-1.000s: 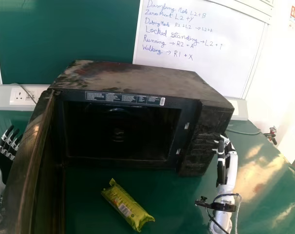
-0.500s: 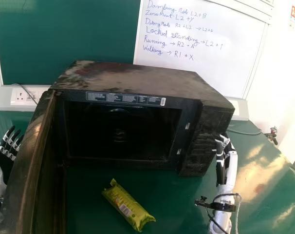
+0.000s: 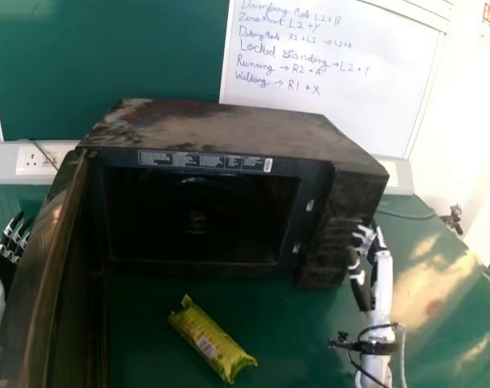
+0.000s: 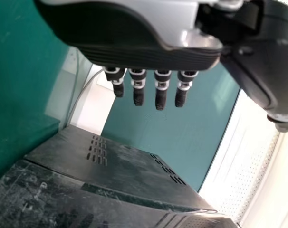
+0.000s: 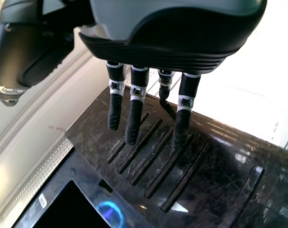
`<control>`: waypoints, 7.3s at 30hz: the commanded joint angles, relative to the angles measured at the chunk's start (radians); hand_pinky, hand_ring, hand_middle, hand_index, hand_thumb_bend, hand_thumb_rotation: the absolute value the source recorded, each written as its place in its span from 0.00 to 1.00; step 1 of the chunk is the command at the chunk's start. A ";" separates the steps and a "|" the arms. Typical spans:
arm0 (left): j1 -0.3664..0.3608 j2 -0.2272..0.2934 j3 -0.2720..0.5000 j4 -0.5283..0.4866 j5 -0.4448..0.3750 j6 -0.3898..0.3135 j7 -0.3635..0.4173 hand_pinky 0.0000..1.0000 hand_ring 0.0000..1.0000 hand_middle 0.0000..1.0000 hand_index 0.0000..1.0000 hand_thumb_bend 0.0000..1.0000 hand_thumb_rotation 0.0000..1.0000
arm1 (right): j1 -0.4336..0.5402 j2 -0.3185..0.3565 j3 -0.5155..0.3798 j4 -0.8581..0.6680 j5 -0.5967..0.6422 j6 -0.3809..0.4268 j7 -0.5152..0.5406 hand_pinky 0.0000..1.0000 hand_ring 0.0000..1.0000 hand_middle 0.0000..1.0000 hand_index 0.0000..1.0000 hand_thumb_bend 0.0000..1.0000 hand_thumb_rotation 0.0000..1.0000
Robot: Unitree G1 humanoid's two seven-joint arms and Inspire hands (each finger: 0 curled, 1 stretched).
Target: Put biscuit inside oven
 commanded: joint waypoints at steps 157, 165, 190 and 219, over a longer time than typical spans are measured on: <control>0.030 -0.078 -0.020 -0.012 0.002 -0.020 0.042 0.52 0.73 0.79 0.90 0.16 0.00 | 0.413 0.175 0.339 -1.619 -1.146 1.164 1.271 0.65 0.78 0.80 0.84 0.98 0.66; 0.030 -0.083 -0.019 -0.015 -0.002 -0.017 0.042 0.52 0.72 0.79 0.90 0.15 0.00 | 0.419 0.162 0.344 -1.618 -1.181 1.124 1.287 0.63 0.77 0.81 0.82 0.98 0.68; 0.033 -0.084 -0.021 -0.021 0.000 -0.016 0.047 0.54 0.74 0.79 0.90 0.16 0.00 | 0.415 0.129 0.372 -1.546 -1.254 1.054 1.232 0.64 0.73 0.76 0.80 1.00 0.69; 0.036 -0.080 -0.022 -0.023 0.001 -0.018 0.047 0.53 0.74 0.80 0.90 0.15 0.00 | 0.346 0.166 0.425 -1.390 -1.296 1.122 1.270 0.66 0.73 0.77 0.82 1.00 0.65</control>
